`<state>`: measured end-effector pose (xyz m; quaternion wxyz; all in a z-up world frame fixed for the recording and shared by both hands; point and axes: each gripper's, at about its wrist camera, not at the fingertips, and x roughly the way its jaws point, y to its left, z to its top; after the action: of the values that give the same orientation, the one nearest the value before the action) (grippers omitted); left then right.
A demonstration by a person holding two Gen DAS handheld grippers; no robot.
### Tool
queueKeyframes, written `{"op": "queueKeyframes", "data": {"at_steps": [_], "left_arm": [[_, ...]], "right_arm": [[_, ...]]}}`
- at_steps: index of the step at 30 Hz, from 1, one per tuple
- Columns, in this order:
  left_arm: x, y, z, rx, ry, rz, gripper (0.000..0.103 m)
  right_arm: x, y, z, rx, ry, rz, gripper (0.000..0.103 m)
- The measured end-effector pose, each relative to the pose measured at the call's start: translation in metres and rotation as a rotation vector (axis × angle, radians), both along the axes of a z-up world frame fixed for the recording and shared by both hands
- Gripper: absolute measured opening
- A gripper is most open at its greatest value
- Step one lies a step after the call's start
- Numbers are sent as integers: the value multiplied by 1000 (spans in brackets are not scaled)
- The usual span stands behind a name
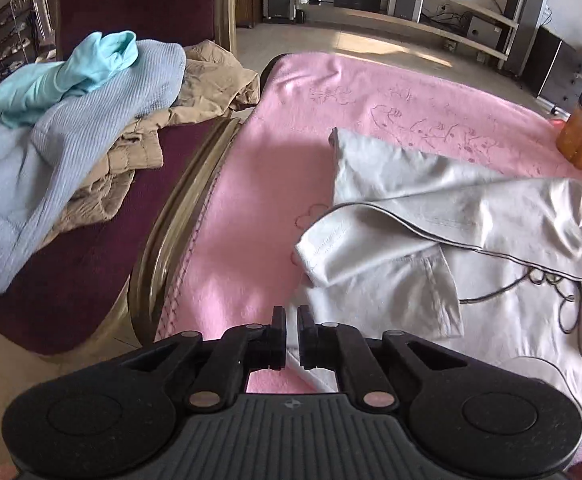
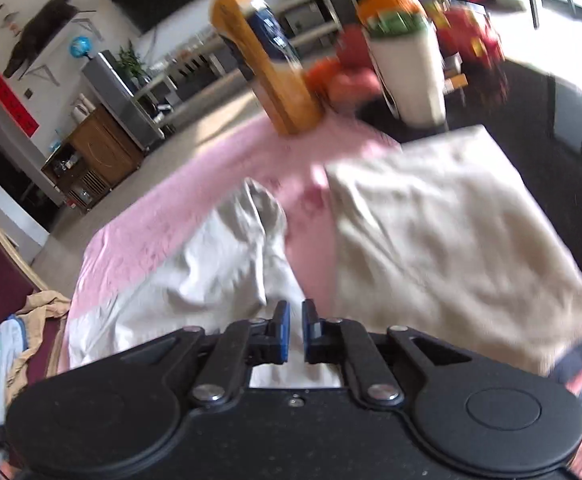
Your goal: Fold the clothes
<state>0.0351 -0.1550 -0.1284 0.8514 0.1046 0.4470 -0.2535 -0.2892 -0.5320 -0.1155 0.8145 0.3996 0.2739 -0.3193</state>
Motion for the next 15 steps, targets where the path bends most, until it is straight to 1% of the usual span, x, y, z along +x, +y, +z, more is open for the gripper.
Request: {"op": "queueKeyframes", "data": {"at_steps": [1,3,4,6,8,10,12,13,15], "left_arm": [[-1,8,4,-36,8,3,11],[9,8,14,-88,16,25,31],[16,6,18,-109,19,40,33],[31,0,23,-145,36,67,34],[45,-7,21,-186,78,89,35],[48,-15,17,-203,49,104,35],[40,-23,10,-193,-13,81,35],[35,-25,5,-192,-30,66,35],[31,-34,-5,-165,-21,38,35]], "right_arm": [[-1,-1,-1,25,-10,21,13],[6,-4,2,47,-45,65,29],[12,-4,3,57,-65,93,29],[30,-5,1,96,-106,143,30],[48,-10,-4,138,-137,168,32],[62,-17,-12,165,-160,157,33],[71,-24,-22,189,-179,120,33],[74,-28,-28,201,-184,99,33],[79,-35,-44,233,-158,55,33]]}}
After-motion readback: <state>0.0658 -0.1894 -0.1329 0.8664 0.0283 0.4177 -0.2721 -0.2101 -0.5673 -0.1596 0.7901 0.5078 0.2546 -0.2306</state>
